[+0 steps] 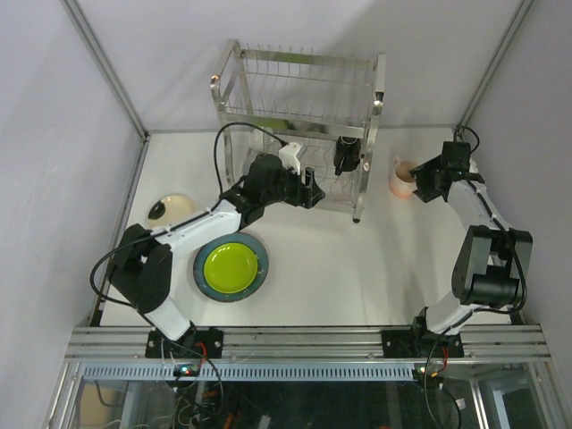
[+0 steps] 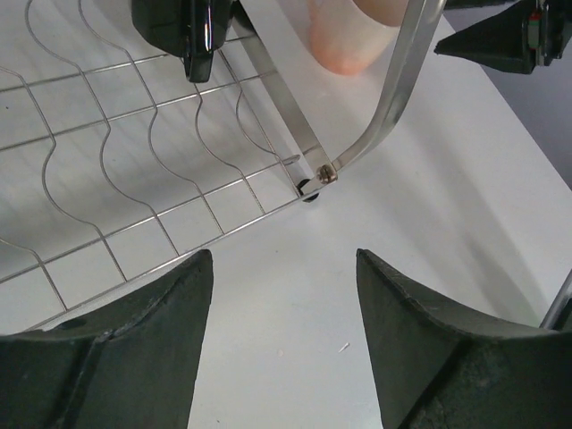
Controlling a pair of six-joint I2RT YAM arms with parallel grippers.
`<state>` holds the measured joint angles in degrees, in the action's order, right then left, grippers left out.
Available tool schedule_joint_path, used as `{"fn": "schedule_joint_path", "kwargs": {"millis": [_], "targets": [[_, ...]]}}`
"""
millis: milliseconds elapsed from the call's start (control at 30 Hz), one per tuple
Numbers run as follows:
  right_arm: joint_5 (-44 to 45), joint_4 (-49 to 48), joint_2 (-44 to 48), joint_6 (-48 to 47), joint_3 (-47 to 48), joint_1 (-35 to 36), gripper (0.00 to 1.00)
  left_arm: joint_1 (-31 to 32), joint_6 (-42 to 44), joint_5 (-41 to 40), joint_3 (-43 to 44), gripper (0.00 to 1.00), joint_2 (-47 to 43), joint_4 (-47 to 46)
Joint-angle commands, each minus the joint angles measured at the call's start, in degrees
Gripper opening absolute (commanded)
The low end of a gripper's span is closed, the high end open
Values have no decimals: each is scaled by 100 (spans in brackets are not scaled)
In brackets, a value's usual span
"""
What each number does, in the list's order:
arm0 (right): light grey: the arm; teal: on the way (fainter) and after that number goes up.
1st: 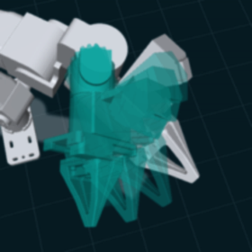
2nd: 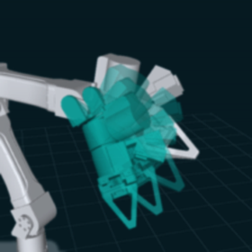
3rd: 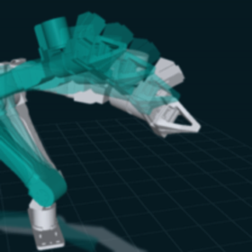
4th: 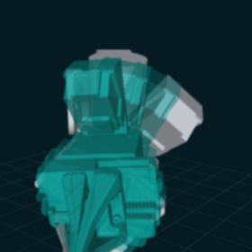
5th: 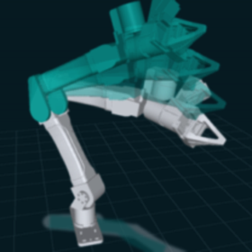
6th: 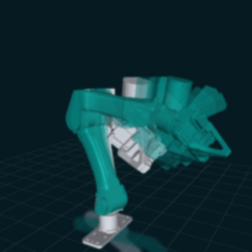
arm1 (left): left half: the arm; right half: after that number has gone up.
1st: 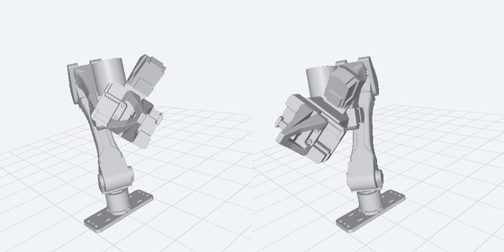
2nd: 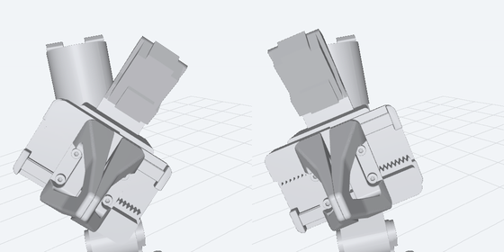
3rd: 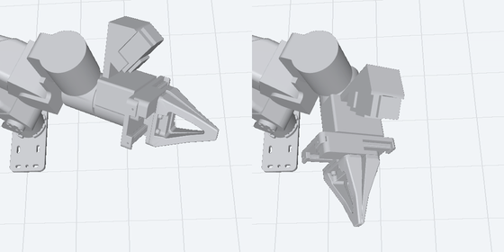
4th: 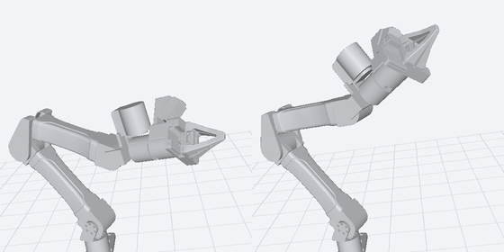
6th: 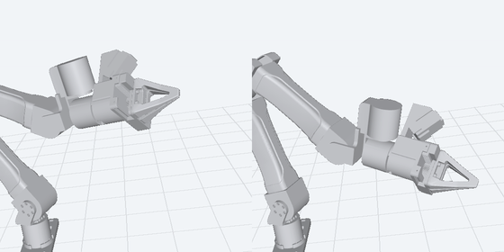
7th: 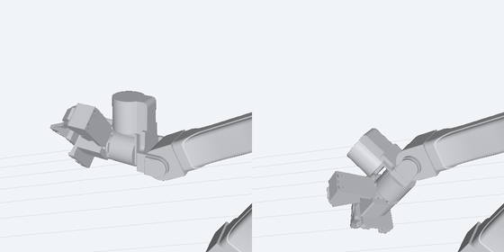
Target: Load the mixed dishes into the dish rack
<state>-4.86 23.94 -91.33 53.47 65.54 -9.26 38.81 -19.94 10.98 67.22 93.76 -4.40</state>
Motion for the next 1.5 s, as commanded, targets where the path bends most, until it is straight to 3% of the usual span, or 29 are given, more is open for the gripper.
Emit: {"fn": "schedule_joint_path", "kwargs": {"millis": [0,267,500,733,1467], "targets": [[14,-306,64,1317,229,361,53,-31,33,161,-241,69,-376,71],[428,-54,-257,3066,429,794,52,-33,191,46,-472,69,-812,459],[1463,-369,-49,4419,26,1180,51,-92,248,-61,-649,69,-1147,667],[1788,-260,-154,5308,-37,1192,49,-128,226,-117,-722,69,-1242,800],[1433,-539,-1093,5731,184,821,47,-137,215,-400,-642,73,-1647,883]]}}
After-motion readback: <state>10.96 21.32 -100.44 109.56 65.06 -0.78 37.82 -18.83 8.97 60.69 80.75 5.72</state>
